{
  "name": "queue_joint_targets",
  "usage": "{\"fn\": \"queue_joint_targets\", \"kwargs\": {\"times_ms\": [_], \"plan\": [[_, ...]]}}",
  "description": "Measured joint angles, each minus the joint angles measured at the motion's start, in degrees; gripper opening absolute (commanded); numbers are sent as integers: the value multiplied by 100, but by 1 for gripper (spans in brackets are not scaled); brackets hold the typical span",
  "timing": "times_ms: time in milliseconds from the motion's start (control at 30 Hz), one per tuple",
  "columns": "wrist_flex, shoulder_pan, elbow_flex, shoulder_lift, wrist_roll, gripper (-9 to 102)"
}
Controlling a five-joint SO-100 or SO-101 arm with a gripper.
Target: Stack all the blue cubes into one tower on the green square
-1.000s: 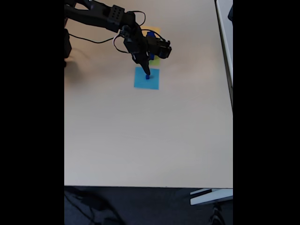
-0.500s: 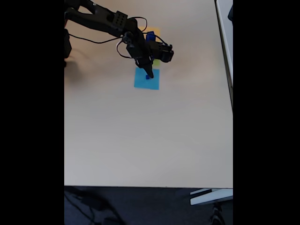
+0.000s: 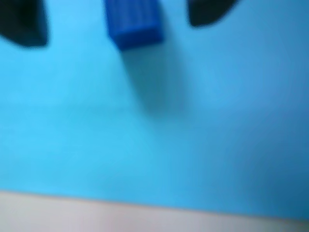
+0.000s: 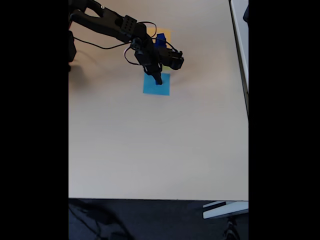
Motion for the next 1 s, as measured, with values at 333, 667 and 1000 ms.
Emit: {"fn": "queue_joint_targets", "kwargs": {"times_ms": [333,667,1000], "plan": [[-255,0,158,-97,0,12],[-299,9,202,-97,0,7],[-308,9,290,-97,0,4]]}}
